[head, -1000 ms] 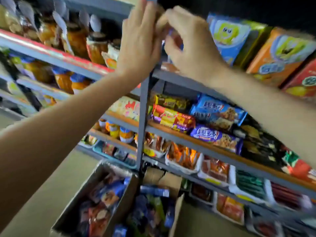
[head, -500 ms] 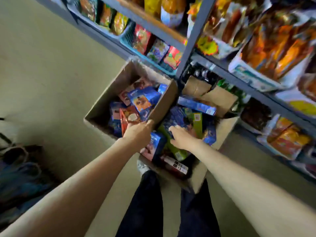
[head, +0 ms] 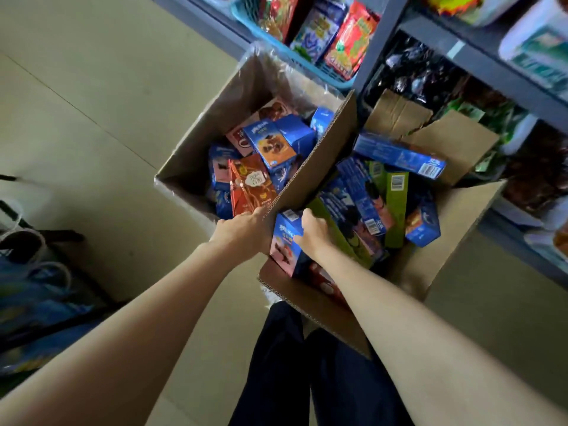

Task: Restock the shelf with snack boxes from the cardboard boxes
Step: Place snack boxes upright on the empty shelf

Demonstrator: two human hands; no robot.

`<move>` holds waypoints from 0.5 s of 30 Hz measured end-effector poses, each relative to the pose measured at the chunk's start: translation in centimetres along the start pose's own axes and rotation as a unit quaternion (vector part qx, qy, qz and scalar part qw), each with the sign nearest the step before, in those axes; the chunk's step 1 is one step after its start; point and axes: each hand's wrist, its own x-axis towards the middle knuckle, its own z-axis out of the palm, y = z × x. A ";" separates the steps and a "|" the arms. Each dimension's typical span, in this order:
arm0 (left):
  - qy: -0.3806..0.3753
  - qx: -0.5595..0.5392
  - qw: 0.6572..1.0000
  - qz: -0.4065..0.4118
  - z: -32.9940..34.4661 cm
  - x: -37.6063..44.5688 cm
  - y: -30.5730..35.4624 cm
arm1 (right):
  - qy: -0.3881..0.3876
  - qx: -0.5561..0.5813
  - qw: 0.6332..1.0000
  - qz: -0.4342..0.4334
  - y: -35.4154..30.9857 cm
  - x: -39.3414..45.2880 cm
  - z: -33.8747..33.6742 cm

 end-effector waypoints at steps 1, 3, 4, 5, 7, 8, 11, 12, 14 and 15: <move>-0.002 -0.005 1.000 0.003 0.0 -0.2 -0.2 | 0.003 0.002 1.000 -0.003 -0.4 -0.5 -0.7; -0.002 -0.012 1.000 0.011 -1.0 -0.9 0.0 | -0.006 0.005 1.000 -0.013 -1.1 -1.5 -4.2; 0.002 -0.019 1.000 0.019 -1.7 -1.2 0.5 | -0.021 0.007 0.999 -0.027 -1.4 -2.1 -6.7; 0.004 -0.027 0.999 0.027 -2.9 -1.7 1.2 | -0.039 0.016 0.998 -0.041 -1.7 -2.8 -9.8; 0.018 -0.054 0.997 0.061 -6.7 -3.2 3.3 | -0.076 0.058 0.993 -0.065 -3.1 -4.9 -17.2; 0.028 -0.077 0.993 0.080 -9.1 -4.3 4.5 | -0.087 0.079 0.990 -0.075 -4.0 -6.3 -21.2; 0.070 -0.160 0.977 0.121 -19.0 -8.1 8.1 | -0.075 0.090 0.986 -0.116 -7.6 -11.2 -33.9; 0.083 -0.197 0.968 0.132 -22.5 -9.6 8.8 | -0.066 0.097 0.985 -0.130 -9.0 -13.1 -37.7; 0.080 -0.274 0.942 0.177 -30.1 -14.0 10.7 | -0.030 0.115 0.979 -0.167 -12.1 -18.0 -45.5; 0.067 -0.308 0.927 0.201 -33.0 -15.9 11.1 | -0.018 0.114 0.974 -0.192 -13.5 -20.0 -48.1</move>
